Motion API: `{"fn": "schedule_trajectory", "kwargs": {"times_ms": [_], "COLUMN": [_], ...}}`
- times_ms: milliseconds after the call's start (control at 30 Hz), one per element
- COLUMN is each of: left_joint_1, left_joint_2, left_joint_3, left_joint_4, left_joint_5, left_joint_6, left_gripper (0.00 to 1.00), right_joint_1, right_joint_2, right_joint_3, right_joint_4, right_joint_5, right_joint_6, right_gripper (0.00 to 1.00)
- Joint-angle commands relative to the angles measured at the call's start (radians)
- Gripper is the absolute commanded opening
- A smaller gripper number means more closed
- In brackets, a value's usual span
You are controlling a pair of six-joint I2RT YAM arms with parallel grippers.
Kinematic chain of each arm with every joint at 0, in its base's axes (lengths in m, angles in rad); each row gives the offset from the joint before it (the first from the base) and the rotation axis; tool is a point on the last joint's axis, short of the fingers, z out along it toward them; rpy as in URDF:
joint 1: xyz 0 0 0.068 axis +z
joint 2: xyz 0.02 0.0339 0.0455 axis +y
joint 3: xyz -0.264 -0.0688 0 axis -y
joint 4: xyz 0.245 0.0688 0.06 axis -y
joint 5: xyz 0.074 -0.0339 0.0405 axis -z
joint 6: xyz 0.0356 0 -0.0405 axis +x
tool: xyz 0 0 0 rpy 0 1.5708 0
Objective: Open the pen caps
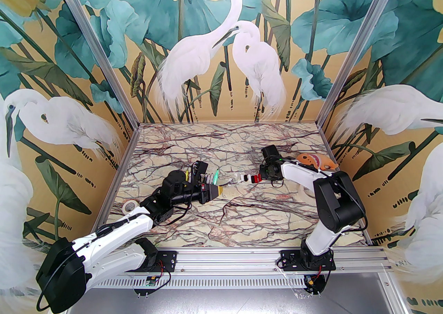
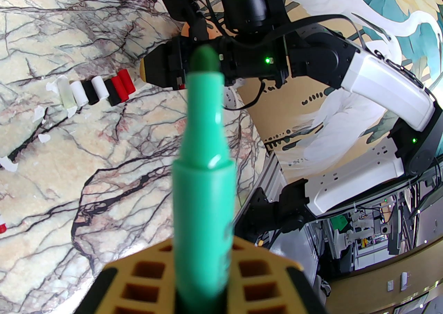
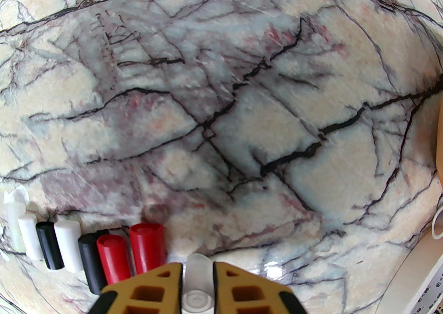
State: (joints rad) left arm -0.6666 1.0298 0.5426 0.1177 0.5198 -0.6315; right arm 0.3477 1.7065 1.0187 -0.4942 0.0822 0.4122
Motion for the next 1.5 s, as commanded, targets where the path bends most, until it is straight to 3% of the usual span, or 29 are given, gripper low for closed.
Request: {"fn": "schedule_trajectory", "kwargs": {"times_ms": [0, 300, 533, 1467], "left_joint_1": [0.006, 0.006, 0.006, 0.006], "left_joint_2": [0.012, -0.019, -0.048, -0.028], "left_joint_3": [0.009, 0.021, 0.02, 0.012], "left_joint_4": [0.004, -0.014, -0.05, -0.033], "left_joint_5": [0.037, 0.111, 0.139, 0.137], "left_joint_6": [0.028, 0.058, 0.083, 0.074], "left_gripper": [0.14, 0.14, 0.14, 0.14], "right_joint_1": [0.008, -0.043, -0.085, -0.097], "right_joint_2": [-0.054, 0.019, 0.142, 0.333], "right_joint_3": [0.06, 0.228, 0.343, 0.467], "right_joint_4": [-0.113, -0.391, -0.552, -0.497], "right_joint_5": [-0.009, -0.205, -0.265, -0.251], "right_joint_6": [-0.039, -0.159, -0.229, -0.204], "right_gripper": [0.19, 0.18, 0.17, 0.23]}}
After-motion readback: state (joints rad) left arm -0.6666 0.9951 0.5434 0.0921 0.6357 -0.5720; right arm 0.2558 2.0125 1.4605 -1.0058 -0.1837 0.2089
